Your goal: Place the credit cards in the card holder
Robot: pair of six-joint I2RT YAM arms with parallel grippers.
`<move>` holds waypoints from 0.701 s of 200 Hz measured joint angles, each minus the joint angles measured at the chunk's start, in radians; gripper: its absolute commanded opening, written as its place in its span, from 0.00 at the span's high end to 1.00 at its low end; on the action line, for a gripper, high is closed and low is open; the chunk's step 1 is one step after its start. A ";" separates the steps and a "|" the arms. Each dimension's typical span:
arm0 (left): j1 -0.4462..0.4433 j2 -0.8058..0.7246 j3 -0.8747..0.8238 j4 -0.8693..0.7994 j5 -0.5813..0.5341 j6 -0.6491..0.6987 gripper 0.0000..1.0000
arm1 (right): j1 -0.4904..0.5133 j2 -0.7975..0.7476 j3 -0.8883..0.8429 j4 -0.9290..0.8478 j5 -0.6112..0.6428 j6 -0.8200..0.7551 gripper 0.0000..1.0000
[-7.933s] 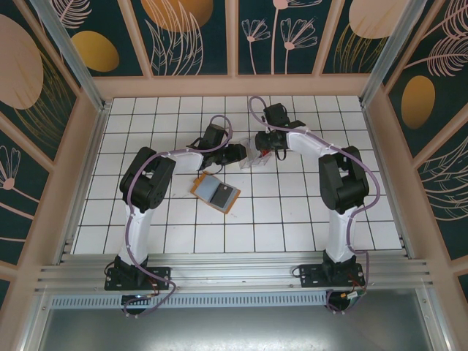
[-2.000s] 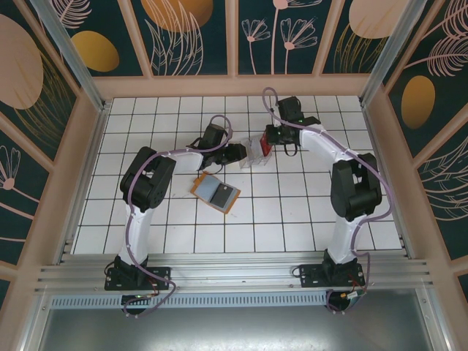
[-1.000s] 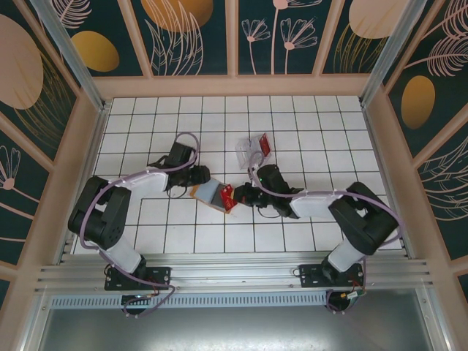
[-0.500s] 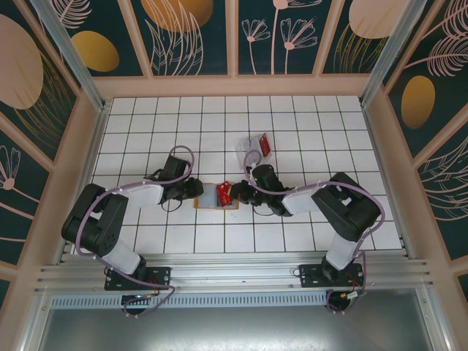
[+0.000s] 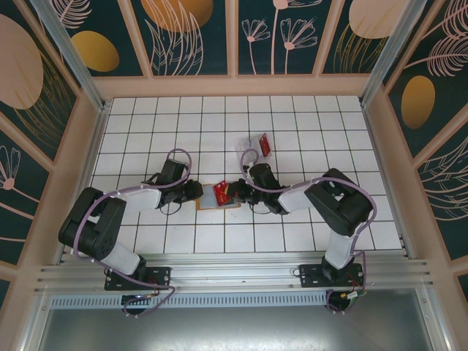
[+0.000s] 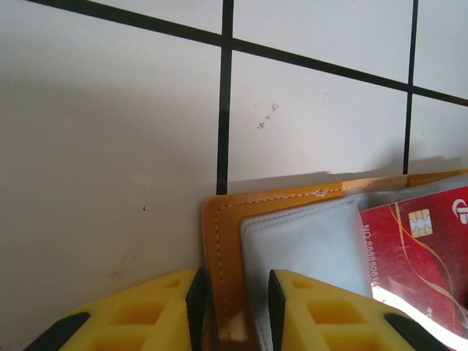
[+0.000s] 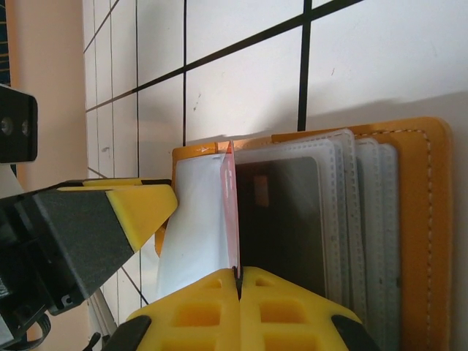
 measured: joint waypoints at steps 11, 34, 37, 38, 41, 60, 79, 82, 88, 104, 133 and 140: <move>0.000 0.000 -0.004 0.006 0.000 -0.003 0.67 | 0.000 0.009 0.008 0.002 -0.003 0.004 0.96; 0.000 0.000 -0.012 0.021 0.001 -0.007 0.67 | 0.004 0.023 0.029 0.003 -0.005 0.007 0.96; 0.000 0.000 -0.013 0.023 0.002 -0.008 0.67 | 0.005 0.025 0.032 0.004 -0.005 0.007 0.97; 0.001 0.000 -0.013 0.024 0.002 -0.008 0.67 | 0.005 0.026 0.032 0.004 -0.006 0.008 0.96; 0.001 -0.001 -0.014 0.025 0.003 -0.009 0.67 | 0.006 0.027 0.034 0.004 -0.005 0.008 0.97; 0.002 -0.005 -0.021 0.033 0.005 -0.011 0.67 | 0.015 0.035 0.041 0.006 -0.004 0.010 0.97; 0.003 -0.007 -0.030 0.048 0.008 -0.015 0.67 | 0.031 0.035 0.041 0.006 0.001 0.011 0.96; 0.003 -0.008 -0.031 0.050 0.008 -0.016 0.67 | 0.033 0.035 0.041 0.006 0.001 0.011 0.97; 0.004 -0.009 -0.035 0.056 0.009 -0.018 0.67 | 0.038 0.035 0.041 0.006 0.005 0.012 0.96; 0.004 -0.013 -0.048 0.076 0.011 -0.023 0.68 | 0.048 0.035 0.041 0.005 0.019 0.014 0.97; 0.006 -0.018 -0.063 0.101 0.013 -0.036 0.72 | 0.065 0.035 0.041 0.009 0.062 0.015 0.98; 0.006 -0.019 -0.068 0.106 0.013 -0.040 0.72 | 0.069 0.035 0.041 0.010 0.070 0.016 0.98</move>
